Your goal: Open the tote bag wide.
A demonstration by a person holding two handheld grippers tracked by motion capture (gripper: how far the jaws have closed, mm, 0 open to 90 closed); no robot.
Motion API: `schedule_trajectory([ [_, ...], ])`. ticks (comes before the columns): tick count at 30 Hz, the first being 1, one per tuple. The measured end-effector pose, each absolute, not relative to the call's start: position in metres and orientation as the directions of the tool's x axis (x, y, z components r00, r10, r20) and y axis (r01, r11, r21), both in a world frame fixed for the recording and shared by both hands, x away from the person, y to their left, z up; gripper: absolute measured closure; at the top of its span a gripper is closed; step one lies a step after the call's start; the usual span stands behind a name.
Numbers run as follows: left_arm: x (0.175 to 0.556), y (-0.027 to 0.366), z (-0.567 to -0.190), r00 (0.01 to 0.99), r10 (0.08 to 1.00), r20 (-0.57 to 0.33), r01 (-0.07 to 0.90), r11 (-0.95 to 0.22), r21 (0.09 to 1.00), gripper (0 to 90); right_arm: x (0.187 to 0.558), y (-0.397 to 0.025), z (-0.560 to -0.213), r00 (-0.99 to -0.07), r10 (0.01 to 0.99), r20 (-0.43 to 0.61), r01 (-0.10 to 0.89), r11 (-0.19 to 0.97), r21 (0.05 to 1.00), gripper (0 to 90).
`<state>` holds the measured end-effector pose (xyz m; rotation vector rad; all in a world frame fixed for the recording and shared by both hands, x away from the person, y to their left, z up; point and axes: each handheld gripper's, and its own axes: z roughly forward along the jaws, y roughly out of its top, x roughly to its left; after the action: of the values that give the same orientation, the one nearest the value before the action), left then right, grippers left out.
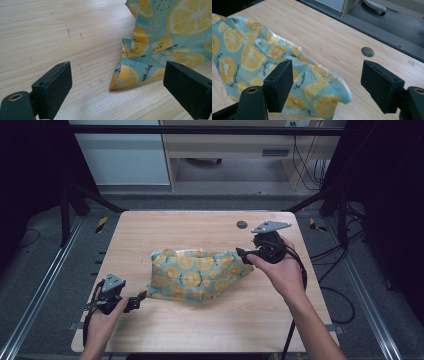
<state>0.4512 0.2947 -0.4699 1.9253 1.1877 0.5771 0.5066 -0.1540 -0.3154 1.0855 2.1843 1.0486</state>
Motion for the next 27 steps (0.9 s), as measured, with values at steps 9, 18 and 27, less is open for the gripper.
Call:
schedule_trajectory([
  [9,0.453,0.293,-0.472,0.467,0.884,-0.028,0.534,-0.256,0.806,8.0,0.538,-0.135,-0.318,-0.579,0.814,-0.039,0.492,0.387,0.780,31.5],
  [18,0.454,0.292,-0.472,0.475,0.879,-0.030,0.533,-0.261,0.805,8.1,0.558,-0.113,-0.339,-0.600,0.800,0.000,0.542,0.406,0.736,30.9],
  [27,0.454,0.292,-0.471,0.478,0.878,-0.027,0.528,-0.262,0.808,8.1,0.554,-0.107,-0.357,-0.613,0.790,0.015,0.587,0.442,0.678,30.0],
])
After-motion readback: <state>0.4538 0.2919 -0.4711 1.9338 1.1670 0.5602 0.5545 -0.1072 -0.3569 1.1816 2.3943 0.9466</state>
